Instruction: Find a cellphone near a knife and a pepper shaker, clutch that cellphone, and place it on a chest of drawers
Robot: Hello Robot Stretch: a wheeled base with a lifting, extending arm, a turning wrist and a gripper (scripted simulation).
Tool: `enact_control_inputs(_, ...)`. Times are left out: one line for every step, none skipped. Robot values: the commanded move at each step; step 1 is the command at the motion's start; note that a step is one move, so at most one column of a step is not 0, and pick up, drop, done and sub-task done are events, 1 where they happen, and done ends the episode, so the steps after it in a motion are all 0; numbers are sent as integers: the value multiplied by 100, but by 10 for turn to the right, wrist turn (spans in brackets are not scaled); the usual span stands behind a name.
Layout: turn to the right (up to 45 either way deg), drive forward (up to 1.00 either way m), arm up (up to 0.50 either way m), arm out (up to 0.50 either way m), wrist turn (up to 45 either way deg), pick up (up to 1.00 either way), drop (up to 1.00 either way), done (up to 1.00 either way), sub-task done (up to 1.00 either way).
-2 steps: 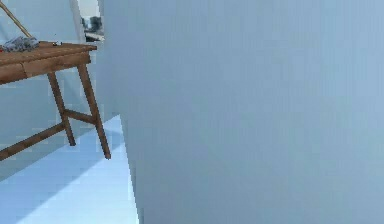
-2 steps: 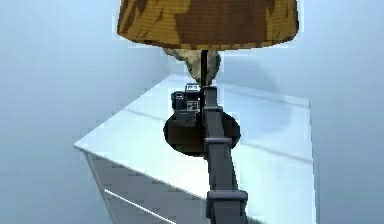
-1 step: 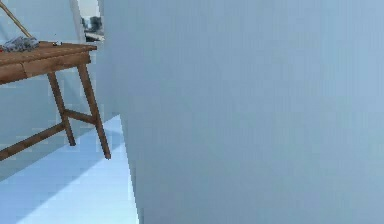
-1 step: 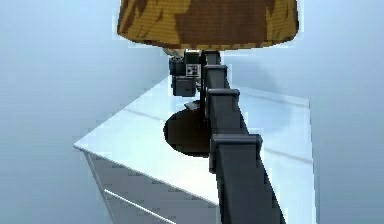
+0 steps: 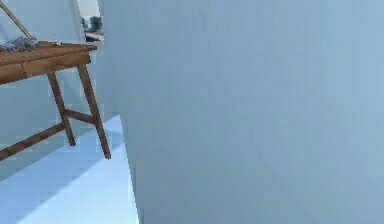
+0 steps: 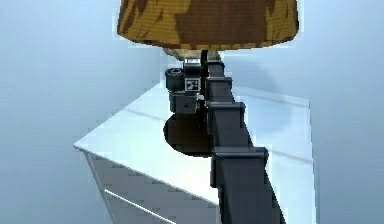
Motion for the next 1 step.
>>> enact_control_inputs(0,0,0,0,0,0,0,100,0)
